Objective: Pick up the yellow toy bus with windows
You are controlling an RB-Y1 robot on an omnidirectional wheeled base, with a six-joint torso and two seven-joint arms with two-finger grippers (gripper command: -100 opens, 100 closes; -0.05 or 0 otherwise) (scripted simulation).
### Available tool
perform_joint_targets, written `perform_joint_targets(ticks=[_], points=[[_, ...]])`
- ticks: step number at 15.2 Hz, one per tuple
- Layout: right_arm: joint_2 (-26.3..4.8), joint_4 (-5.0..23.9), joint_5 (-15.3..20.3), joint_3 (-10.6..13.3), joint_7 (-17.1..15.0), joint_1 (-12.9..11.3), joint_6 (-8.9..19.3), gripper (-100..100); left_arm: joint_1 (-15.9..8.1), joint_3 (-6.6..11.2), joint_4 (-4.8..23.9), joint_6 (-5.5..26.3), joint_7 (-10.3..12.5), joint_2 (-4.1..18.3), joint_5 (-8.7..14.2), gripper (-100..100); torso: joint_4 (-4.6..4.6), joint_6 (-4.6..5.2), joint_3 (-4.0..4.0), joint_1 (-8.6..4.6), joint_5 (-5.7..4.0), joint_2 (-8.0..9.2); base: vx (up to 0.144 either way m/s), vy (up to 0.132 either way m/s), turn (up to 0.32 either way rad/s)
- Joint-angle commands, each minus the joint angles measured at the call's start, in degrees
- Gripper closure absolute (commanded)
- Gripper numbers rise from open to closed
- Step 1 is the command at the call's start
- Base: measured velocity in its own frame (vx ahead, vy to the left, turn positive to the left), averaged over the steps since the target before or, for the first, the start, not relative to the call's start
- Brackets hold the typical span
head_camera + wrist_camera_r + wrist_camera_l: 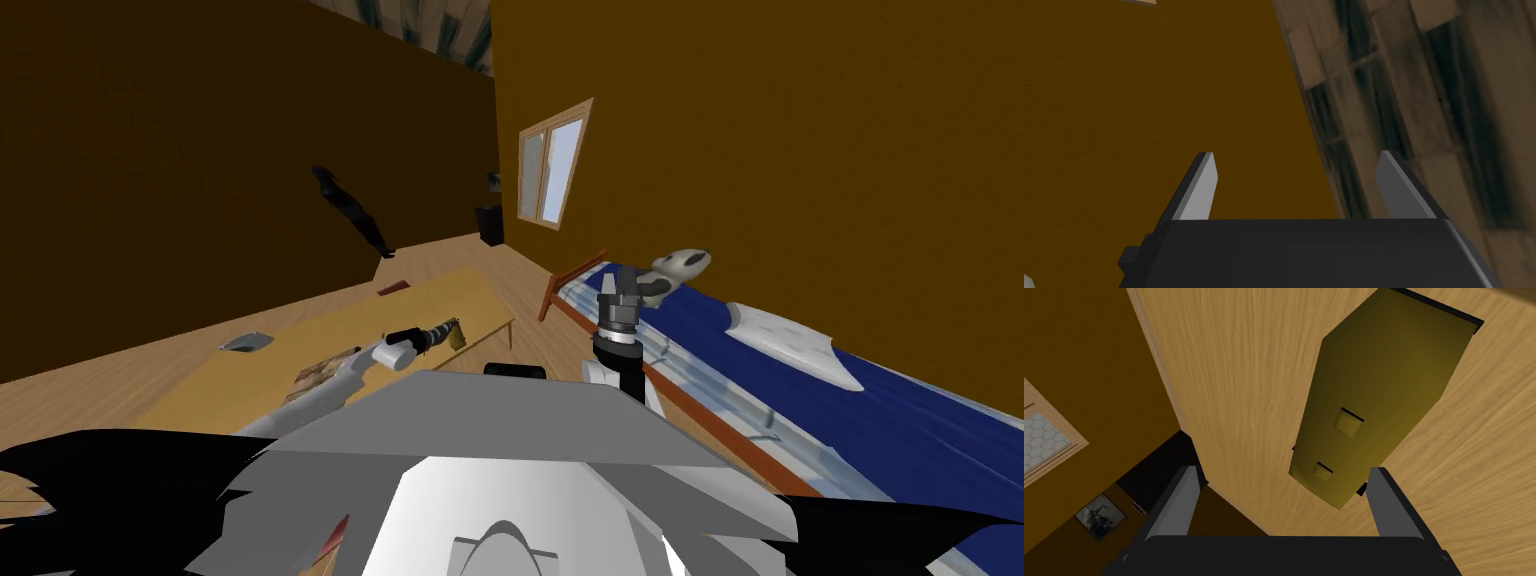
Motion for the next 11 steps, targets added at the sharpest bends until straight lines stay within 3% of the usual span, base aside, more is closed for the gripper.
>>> perform_joint_targets(ticks=[1,2,3,4,5,6,7,10,11], points=[[0.00,0.00,0.00,0.00,0.00,0.00,0.00,0,-0.53,-0.80,1.01,2.15,-0.67,1.36,1.56,-100,0.00,0.00,0.00,0.00,0.00,0.00,0.006,0.000,-0.192],[0.00,0.00,0.00,0.00,0.00,0.00,0.00,0,-1.14,-1.78,2.15,3.84,-1.45,3.25,3.63,-100,0.00,-0.01,0.00,-0.01,0.00,0.00,0.008,-0.002,-0.253],[0.00,0.00,0.00,0.00,0.00,0.00,0.00,0,-1.14,-1.78,2.15,4.42,-1.45,3.25,3.63,-100,0.00,0.02,-0.01,-0.02,0.00,-0.01,0.008,0.001,-0.220],[0.00,0.00,0.00,0.00,0.00,0.00,0.00,0,-1.73,-2.74,3.25,5.86,-2.21,5.04,5.63,-100,-0.01,0.00,-0.01,-0.02,0.00,-0.02,0.012,-0.001,-0.257],[0.00,0.00,0.00,0.00,0.00,0.00,0.00,0,-1.73,-2.74,3.25,6.61,-2.21,5.04,5.63,-100,-0.01,0.01,-0.02,-0.02,-0.01,-0.03,0.013,0.000,-0.180],[0.00,0.00,0.00,0.00,0.00,0.00,0.00,0,-2.29,-3.69,4.29,7.93,-2.94,6.72,7.56,-100,-0.01,-0.01,-0.02,-0.02,0.00,-0.04,0.015,-0.007,-0.208],[0.00,0.00,0.00,0.00,0.00,0.00,0.00,0,-2.29,-3.69,4.29,8.73,-2.94,6.72,7.56,-100,-0.01,0.01,-0.03,-0.04,-0.01,-0.05,0.016,-0.008,-0.183],[0.00,0.00,0.00,0.00,0.00,0.00,0.00,0,-3.32,-5.54,6.22,12.68,-4.29,9.72,11.19,-100,-0.02,-0.01,-0.04,-0.07,-0.02,-0.07,0.023,-0.010,-0.201],[0.00,0.00,0.00,0.00,0.00,0.00,0.00,0,-3.32,-5.54,6.22,12.69,-4.29,9.72,11.19,-100,-0.02,0.00,-0.05,-0.08,-0.02,-0.09,0.027,-0.012,-0.162]])
